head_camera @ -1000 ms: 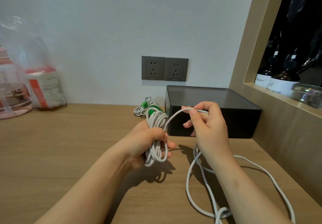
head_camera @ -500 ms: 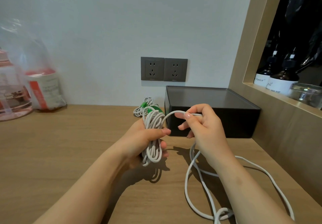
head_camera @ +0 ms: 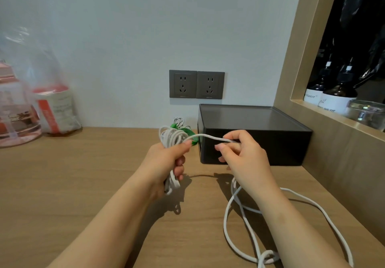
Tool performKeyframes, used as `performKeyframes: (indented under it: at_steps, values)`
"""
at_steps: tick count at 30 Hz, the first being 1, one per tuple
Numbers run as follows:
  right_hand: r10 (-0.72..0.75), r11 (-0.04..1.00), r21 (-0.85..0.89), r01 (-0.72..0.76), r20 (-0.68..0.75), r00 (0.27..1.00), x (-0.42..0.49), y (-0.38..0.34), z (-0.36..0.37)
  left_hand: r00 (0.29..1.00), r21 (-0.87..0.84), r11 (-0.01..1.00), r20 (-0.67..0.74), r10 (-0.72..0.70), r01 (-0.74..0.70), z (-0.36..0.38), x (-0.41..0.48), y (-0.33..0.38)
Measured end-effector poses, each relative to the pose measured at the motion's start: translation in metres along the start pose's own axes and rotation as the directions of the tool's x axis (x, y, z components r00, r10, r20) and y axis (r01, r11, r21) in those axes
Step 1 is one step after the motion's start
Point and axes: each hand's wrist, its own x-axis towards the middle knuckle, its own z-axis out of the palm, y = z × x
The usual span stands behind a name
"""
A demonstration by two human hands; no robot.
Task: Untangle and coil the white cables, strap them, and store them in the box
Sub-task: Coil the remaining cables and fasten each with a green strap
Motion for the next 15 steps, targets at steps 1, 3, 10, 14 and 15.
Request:
performKeyframes:
  at_steps: [1, 3, 10, 14, 15]
  values:
    - [0.017, 0.994, -0.105, -0.02, -0.032, 0.999, 0.0, 0.003, 0.0, 1.0, -0.069, 0.998, -0.019, -0.009, 0.008, -0.002, 0.002, 0.001]
    - [0.048, 0.957, -0.282, -0.063, -0.059, 0.997, -0.001, 0.004, 0.002, 1.0, -0.153, 0.988, -0.028, -0.013, 0.008, -0.004, 0.003, 0.002]
    - [0.045, 0.838, -0.534, -0.11, -0.134, 0.99, 0.0, -0.005, -0.009, 0.994, -0.428, 0.899, -0.083, 0.065, -0.095, -0.006, 0.005, 0.012]
    - [0.024, 0.906, -0.409, -0.105, -0.198, 0.98, 0.004, 0.002, -0.017, 0.983, -0.446, 0.887, -0.178, 0.046, -0.122, -0.018, 0.012, 0.013]
    - [-0.023, 0.934, -0.352, -0.063, -0.233, 0.972, 0.006, 0.003, -0.017, 0.983, -0.435, 0.894, -0.182, 0.031, -0.109, -0.018, 0.013, 0.011]
